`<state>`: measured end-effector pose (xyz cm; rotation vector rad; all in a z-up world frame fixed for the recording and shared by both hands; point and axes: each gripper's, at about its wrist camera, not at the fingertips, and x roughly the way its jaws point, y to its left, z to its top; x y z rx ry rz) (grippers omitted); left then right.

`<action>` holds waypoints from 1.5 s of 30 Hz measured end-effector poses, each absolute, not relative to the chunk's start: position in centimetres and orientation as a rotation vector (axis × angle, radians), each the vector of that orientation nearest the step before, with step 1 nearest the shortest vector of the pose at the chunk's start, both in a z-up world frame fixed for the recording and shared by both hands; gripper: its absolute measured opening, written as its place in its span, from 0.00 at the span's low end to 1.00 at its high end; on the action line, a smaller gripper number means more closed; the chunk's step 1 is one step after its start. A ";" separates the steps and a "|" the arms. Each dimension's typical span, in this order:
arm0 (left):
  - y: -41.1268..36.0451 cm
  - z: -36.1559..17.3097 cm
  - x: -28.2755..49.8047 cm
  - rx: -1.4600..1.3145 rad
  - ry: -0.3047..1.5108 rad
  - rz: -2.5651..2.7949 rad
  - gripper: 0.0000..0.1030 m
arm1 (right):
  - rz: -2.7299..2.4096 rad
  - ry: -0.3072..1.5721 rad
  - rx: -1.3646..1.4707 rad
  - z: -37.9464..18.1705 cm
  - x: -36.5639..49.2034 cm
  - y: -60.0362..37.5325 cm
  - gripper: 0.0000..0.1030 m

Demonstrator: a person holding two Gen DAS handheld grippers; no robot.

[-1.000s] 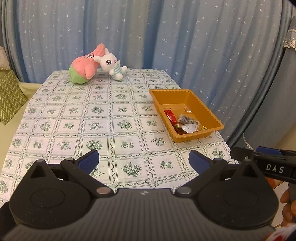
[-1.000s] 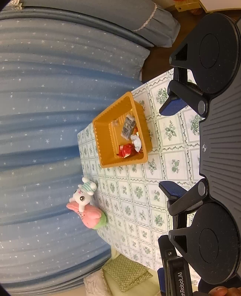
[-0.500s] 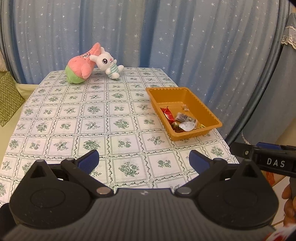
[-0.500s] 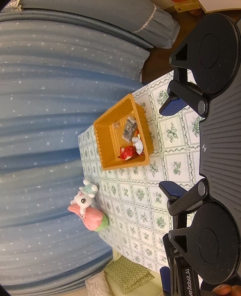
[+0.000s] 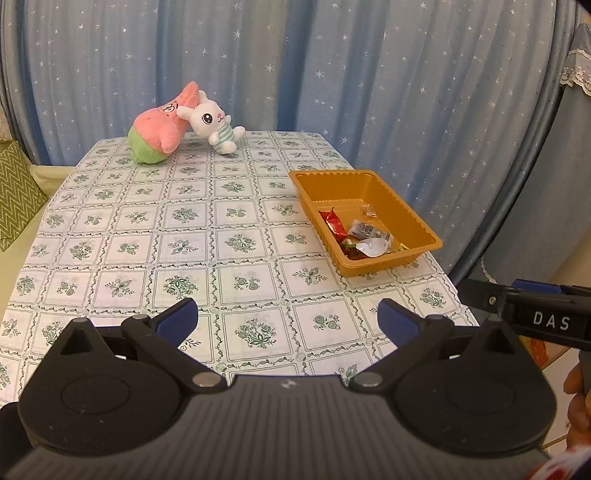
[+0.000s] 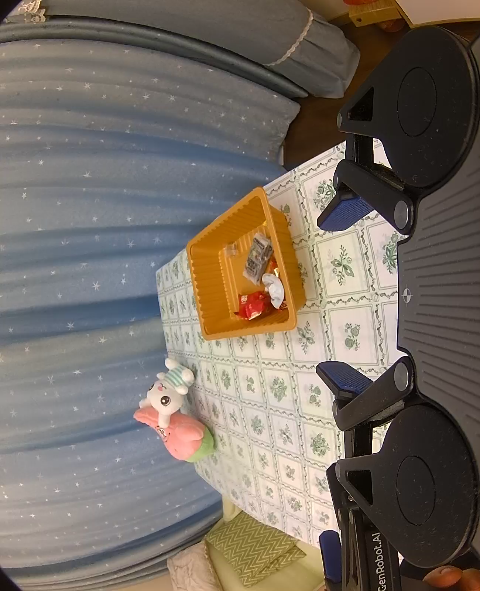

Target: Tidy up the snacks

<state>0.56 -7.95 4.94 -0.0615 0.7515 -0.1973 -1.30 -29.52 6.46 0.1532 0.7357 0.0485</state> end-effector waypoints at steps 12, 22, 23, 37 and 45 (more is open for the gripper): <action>-8.0 4.9 0.5 -0.060 0.750 -0.197 1.00 | 0.048 0.736 0.154 6.4 -1.4 -29.4 0.75; -8.0 4.9 0.6 -0.059 0.749 -0.196 1.00 | 0.048 0.736 0.154 6.5 -1.4 -29.4 0.75; -8.0 4.9 0.6 -0.059 0.748 -0.196 1.00 | 0.048 0.736 0.154 6.5 -1.4 -29.4 0.75; -7.9 5.0 0.6 -0.057 0.746 -0.193 1.00 | 0.048 0.736 0.153 6.5 -1.4 -29.5 0.75; -7.8 5.0 0.6 -0.059 0.732 -0.188 1.00 | 0.048 0.736 0.154 6.5 -1.4 -29.5 0.75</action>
